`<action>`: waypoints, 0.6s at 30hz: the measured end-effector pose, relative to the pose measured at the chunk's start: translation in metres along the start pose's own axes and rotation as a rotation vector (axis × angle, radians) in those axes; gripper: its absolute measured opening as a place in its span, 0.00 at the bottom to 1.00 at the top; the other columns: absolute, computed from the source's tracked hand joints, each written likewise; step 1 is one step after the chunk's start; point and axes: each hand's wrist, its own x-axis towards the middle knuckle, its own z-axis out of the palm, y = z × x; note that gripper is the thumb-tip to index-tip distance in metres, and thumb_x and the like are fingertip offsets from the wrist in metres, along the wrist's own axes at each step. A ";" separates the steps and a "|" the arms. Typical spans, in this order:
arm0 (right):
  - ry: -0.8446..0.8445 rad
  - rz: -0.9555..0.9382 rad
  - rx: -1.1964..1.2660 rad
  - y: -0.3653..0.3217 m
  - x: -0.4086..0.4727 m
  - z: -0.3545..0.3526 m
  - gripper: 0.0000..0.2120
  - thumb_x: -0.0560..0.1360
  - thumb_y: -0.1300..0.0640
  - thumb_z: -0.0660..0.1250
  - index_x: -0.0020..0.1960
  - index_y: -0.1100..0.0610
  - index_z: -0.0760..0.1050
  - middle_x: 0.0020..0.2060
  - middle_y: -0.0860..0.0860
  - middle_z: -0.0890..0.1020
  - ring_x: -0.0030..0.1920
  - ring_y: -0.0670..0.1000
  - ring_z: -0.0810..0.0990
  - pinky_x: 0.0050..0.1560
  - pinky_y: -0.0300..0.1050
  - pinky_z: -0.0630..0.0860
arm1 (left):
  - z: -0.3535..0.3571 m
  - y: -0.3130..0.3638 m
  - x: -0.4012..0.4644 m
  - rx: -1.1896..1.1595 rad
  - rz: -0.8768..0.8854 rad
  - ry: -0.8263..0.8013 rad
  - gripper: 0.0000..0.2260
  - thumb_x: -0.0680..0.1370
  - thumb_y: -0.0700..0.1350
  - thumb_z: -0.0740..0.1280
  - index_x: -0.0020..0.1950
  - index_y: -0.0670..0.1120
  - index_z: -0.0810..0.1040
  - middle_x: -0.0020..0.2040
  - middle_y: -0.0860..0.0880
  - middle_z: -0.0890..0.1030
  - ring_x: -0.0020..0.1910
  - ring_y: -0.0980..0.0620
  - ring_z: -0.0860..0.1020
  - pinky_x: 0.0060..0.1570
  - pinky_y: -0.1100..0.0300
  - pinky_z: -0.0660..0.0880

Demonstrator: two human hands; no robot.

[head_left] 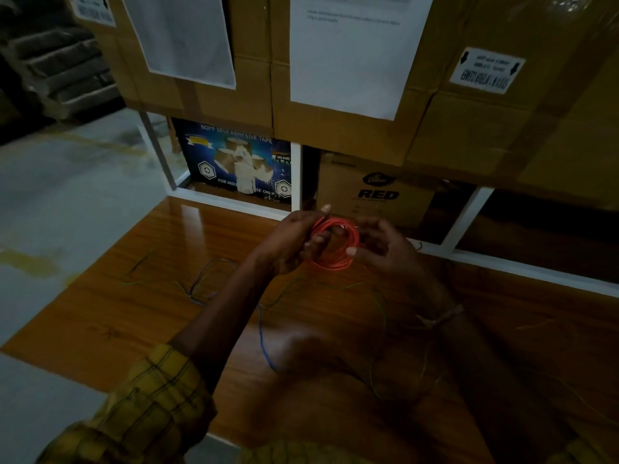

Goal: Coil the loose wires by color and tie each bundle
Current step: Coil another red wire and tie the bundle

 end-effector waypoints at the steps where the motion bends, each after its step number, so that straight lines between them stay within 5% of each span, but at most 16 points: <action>1: 0.023 -0.002 0.026 0.001 -0.002 0.004 0.25 0.72 0.56 0.78 0.65 0.46 0.73 0.62 0.49 0.82 0.63 0.48 0.82 0.54 0.40 0.80 | 0.000 -0.001 0.000 -0.016 -0.015 0.015 0.20 0.87 0.54 0.59 0.52 0.39 0.81 0.31 0.52 0.70 0.25 0.57 0.64 0.24 0.65 0.59; 6: 0.108 -0.010 0.102 0.006 -0.014 0.018 0.22 0.74 0.61 0.77 0.65 0.55 0.73 0.58 0.53 0.82 0.58 0.50 0.84 0.57 0.48 0.83 | -0.004 -0.014 0.006 0.007 -0.077 0.162 0.20 0.82 0.59 0.65 0.49 0.42 0.80 0.31 0.52 0.71 0.27 0.56 0.64 0.24 0.65 0.61; 9: 0.153 -0.021 0.119 0.008 -0.021 0.027 0.22 0.74 0.60 0.76 0.65 0.54 0.73 0.57 0.52 0.82 0.55 0.50 0.85 0.54 0.53 0.85 | 0.001 -0.027 0.010 0.055 -0.048 0.273 0.16 0.85 0.57 0.64 0.49 0.45 0.77 0.32 0.52 0.74 0.27 0.55 0.67 0.25 0.64 0.64; 13: 0.202 -0.041 0.151 0.013 -0.025 0.034 0.18 0.76 0.56 0.75 0.62 0.48 0.74 0.54 0.50 0.84 0.52 0.49 0.86 0.45 0.47 0.85 | 0.014 -0.043 0.013 0.288 0.031 0.442 0.15 0.86 0.56 0.63 0.53 0.45 0.76 0.34 0.51 0.76 0.24 0.58 0.68 0.24 0.62 0.63; 18: 0.287 -0.018 0.156 0.032 -0.029 0.033 0.11 0.77 0.56 0.74 0.57 0.48 0.78 0.54 0.50 0.84 0.50 0.54 0.87 0.41 0.49 0.85 | 0.030 -0.055 0.012 0.386 0.107 0.474 0.18 0.86 0.59 0.62 0.51 0.45 0.76 0.33 0.50 0.76 0.26 0.56 0.67 0.25 0.61 0.63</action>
